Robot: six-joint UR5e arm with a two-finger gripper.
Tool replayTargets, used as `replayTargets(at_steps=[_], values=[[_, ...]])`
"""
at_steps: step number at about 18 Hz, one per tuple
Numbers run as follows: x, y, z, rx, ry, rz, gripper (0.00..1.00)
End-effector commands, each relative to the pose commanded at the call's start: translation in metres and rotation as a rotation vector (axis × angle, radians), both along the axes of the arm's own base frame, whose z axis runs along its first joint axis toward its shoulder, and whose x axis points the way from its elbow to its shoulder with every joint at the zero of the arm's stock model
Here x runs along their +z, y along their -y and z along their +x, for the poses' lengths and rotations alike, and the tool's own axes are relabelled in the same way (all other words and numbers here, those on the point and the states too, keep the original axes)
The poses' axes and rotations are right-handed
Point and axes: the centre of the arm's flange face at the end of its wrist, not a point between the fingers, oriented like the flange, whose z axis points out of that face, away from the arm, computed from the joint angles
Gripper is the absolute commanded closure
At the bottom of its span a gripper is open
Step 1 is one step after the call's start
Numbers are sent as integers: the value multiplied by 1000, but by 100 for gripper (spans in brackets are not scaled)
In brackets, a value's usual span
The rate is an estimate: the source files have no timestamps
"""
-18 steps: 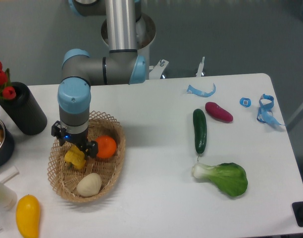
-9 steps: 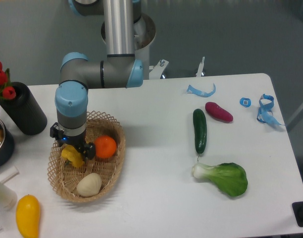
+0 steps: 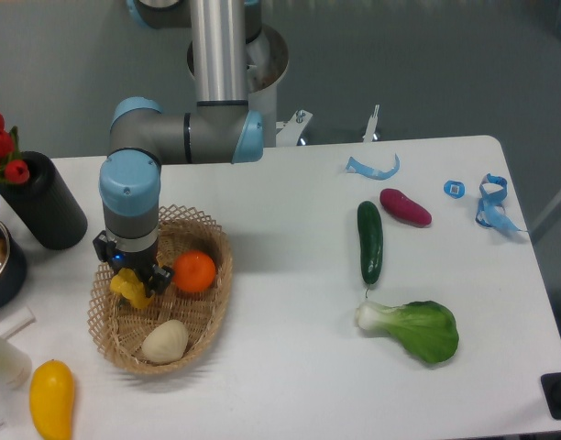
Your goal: Pick up the yellow pepper from the basket
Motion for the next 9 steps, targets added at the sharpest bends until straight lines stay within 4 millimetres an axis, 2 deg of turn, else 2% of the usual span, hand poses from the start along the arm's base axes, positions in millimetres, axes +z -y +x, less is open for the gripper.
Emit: replayTargets(at_steps=[3,6,9], values=[[36,-8,-14,-2,-42,65,81],[103,-11,-60,62,-118,173,81],[148,-7,-106,130,-168,244,81]])
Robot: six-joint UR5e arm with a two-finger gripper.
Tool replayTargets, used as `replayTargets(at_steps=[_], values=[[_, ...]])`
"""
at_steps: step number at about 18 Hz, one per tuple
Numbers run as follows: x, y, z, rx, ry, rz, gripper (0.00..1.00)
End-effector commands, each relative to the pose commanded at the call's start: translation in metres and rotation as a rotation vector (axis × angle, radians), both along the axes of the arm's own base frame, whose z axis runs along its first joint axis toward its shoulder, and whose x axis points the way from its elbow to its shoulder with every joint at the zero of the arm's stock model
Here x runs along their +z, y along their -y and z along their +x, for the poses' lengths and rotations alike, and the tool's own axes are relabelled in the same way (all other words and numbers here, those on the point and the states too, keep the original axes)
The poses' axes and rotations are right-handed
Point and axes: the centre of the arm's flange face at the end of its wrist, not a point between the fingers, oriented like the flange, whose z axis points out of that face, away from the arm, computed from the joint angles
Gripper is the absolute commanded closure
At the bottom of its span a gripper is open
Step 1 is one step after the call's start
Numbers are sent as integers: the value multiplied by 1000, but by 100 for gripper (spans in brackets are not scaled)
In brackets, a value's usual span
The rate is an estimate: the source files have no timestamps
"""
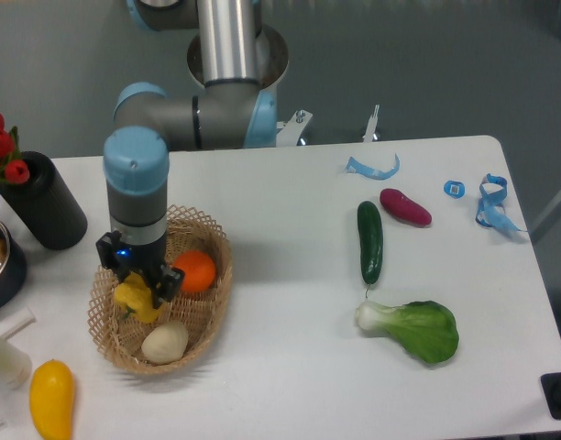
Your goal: Pick up the yellow pepper from the basket
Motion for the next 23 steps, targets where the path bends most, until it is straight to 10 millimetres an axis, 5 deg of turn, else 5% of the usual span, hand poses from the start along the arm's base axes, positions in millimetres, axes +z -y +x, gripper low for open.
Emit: replayTargets(at_steps=[5,10,23], values=[[60,11,-71,111,-63,103,81],[89,28,-119,196,-70,168,81],[84,45,-154,224,-86,156,81]])
